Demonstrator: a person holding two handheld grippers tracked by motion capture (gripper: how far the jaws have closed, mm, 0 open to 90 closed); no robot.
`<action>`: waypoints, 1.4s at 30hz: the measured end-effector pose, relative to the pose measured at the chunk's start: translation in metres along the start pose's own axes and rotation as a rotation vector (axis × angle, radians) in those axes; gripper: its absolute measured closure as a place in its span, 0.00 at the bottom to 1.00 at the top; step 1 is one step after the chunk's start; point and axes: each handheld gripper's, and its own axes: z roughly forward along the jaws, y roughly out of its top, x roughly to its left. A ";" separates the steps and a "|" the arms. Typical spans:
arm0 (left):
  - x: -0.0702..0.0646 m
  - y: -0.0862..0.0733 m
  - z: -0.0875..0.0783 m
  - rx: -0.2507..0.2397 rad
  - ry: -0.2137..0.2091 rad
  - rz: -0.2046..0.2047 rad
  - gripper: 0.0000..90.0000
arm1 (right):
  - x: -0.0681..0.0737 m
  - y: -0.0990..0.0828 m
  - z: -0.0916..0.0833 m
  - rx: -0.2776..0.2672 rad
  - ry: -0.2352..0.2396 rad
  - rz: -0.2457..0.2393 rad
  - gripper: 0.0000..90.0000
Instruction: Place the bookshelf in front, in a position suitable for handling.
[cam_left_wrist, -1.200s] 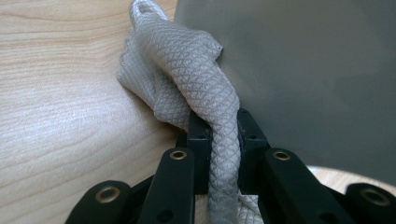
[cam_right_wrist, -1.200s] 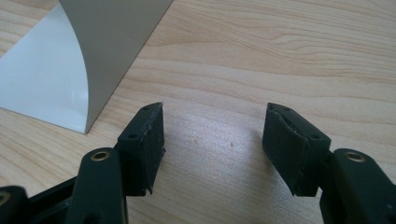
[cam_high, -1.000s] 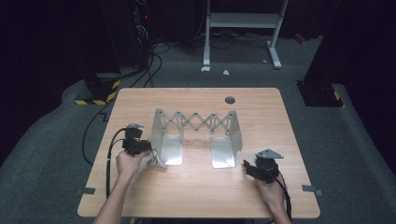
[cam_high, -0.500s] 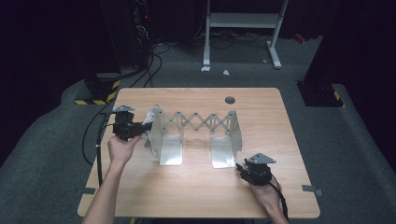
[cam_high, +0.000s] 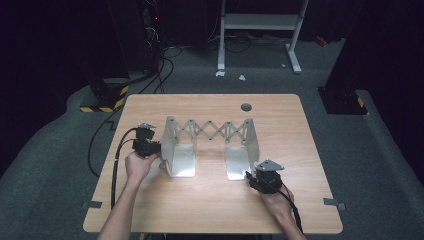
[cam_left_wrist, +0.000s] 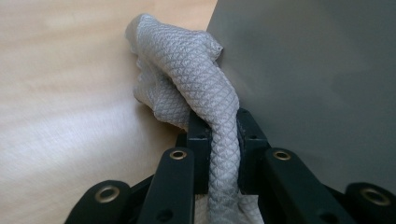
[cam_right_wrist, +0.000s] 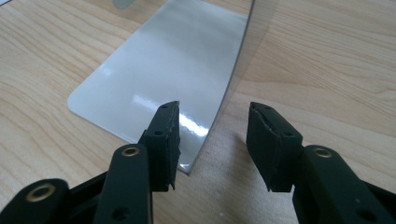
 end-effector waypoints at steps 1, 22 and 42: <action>0.002 -0.005 0.009 0.023 0.005 -0.008 0.88 | -0.001 0.001 0.001 0.002 -0.001 0.011 0.64; -0.013 0.042 -0.069 -0.193 -0.073 0.006 0.88 | 0.001 0.003 0.003 -0.002 -0.009 -0.003 0.80; 0.001 0.022 -0.005 0.021 0.002 0.001 0.88 | -0.002 0.003 0.004 0.001 0.009 0.032 0.79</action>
